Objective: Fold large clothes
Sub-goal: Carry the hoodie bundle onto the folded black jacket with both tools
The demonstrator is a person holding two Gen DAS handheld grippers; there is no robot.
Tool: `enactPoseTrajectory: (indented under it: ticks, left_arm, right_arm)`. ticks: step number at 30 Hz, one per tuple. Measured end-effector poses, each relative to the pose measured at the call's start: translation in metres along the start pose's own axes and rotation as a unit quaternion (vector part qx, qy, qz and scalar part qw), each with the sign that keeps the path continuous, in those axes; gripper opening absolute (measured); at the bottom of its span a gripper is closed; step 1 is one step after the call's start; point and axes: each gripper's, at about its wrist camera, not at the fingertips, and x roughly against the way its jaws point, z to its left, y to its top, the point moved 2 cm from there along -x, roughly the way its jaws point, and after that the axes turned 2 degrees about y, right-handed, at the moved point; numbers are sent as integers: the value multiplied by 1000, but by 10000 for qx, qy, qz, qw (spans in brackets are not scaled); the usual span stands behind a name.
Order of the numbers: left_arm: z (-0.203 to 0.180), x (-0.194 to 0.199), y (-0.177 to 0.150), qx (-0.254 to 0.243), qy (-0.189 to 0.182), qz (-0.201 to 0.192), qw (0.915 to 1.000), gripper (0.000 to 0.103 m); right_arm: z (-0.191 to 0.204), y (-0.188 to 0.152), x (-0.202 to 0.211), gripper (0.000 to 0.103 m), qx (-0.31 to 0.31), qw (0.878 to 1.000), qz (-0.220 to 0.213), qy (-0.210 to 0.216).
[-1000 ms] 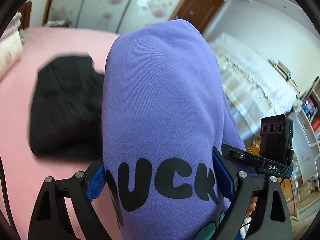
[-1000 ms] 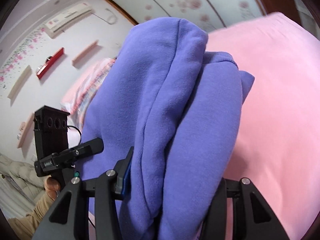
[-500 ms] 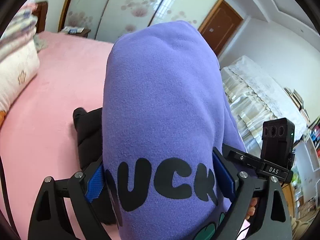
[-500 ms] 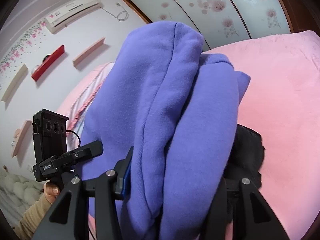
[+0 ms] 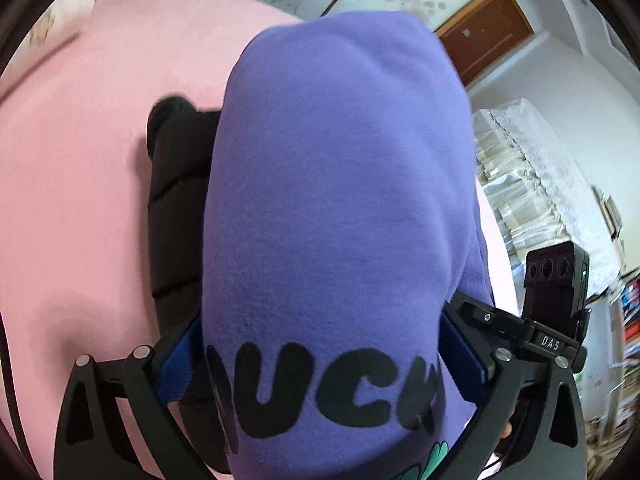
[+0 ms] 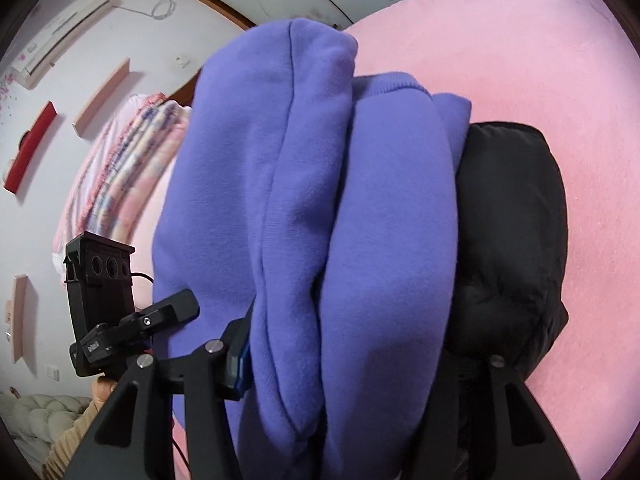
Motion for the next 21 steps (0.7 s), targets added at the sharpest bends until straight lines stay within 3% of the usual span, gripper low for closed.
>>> enactPoseTrajectory:
  ticks: [7, 10, 15, 21]
  left_arm:
    - [-12, -10, -7, -101, 169, -87, 9998, 103]
    - [-30, -3, -7, -462, 623, -289, 9966, 103]
    - [-63, 9, -8, -1011, 1459, -525, 9827, 103]
    - [-97, 36, -27, -1426, 1849, -963, 9676, 102]
  right_arm:
    - [-12, 3, -17, 62, -49, 9997, -107, -235]
    - [5, 6, -15, 73, 139, 9984, -225, -505]
    - [19, 5, 0, 79, 190, 9961, -239, -832]
    - [36, -2, 23, 79, 460, 9908, -430, -1199]
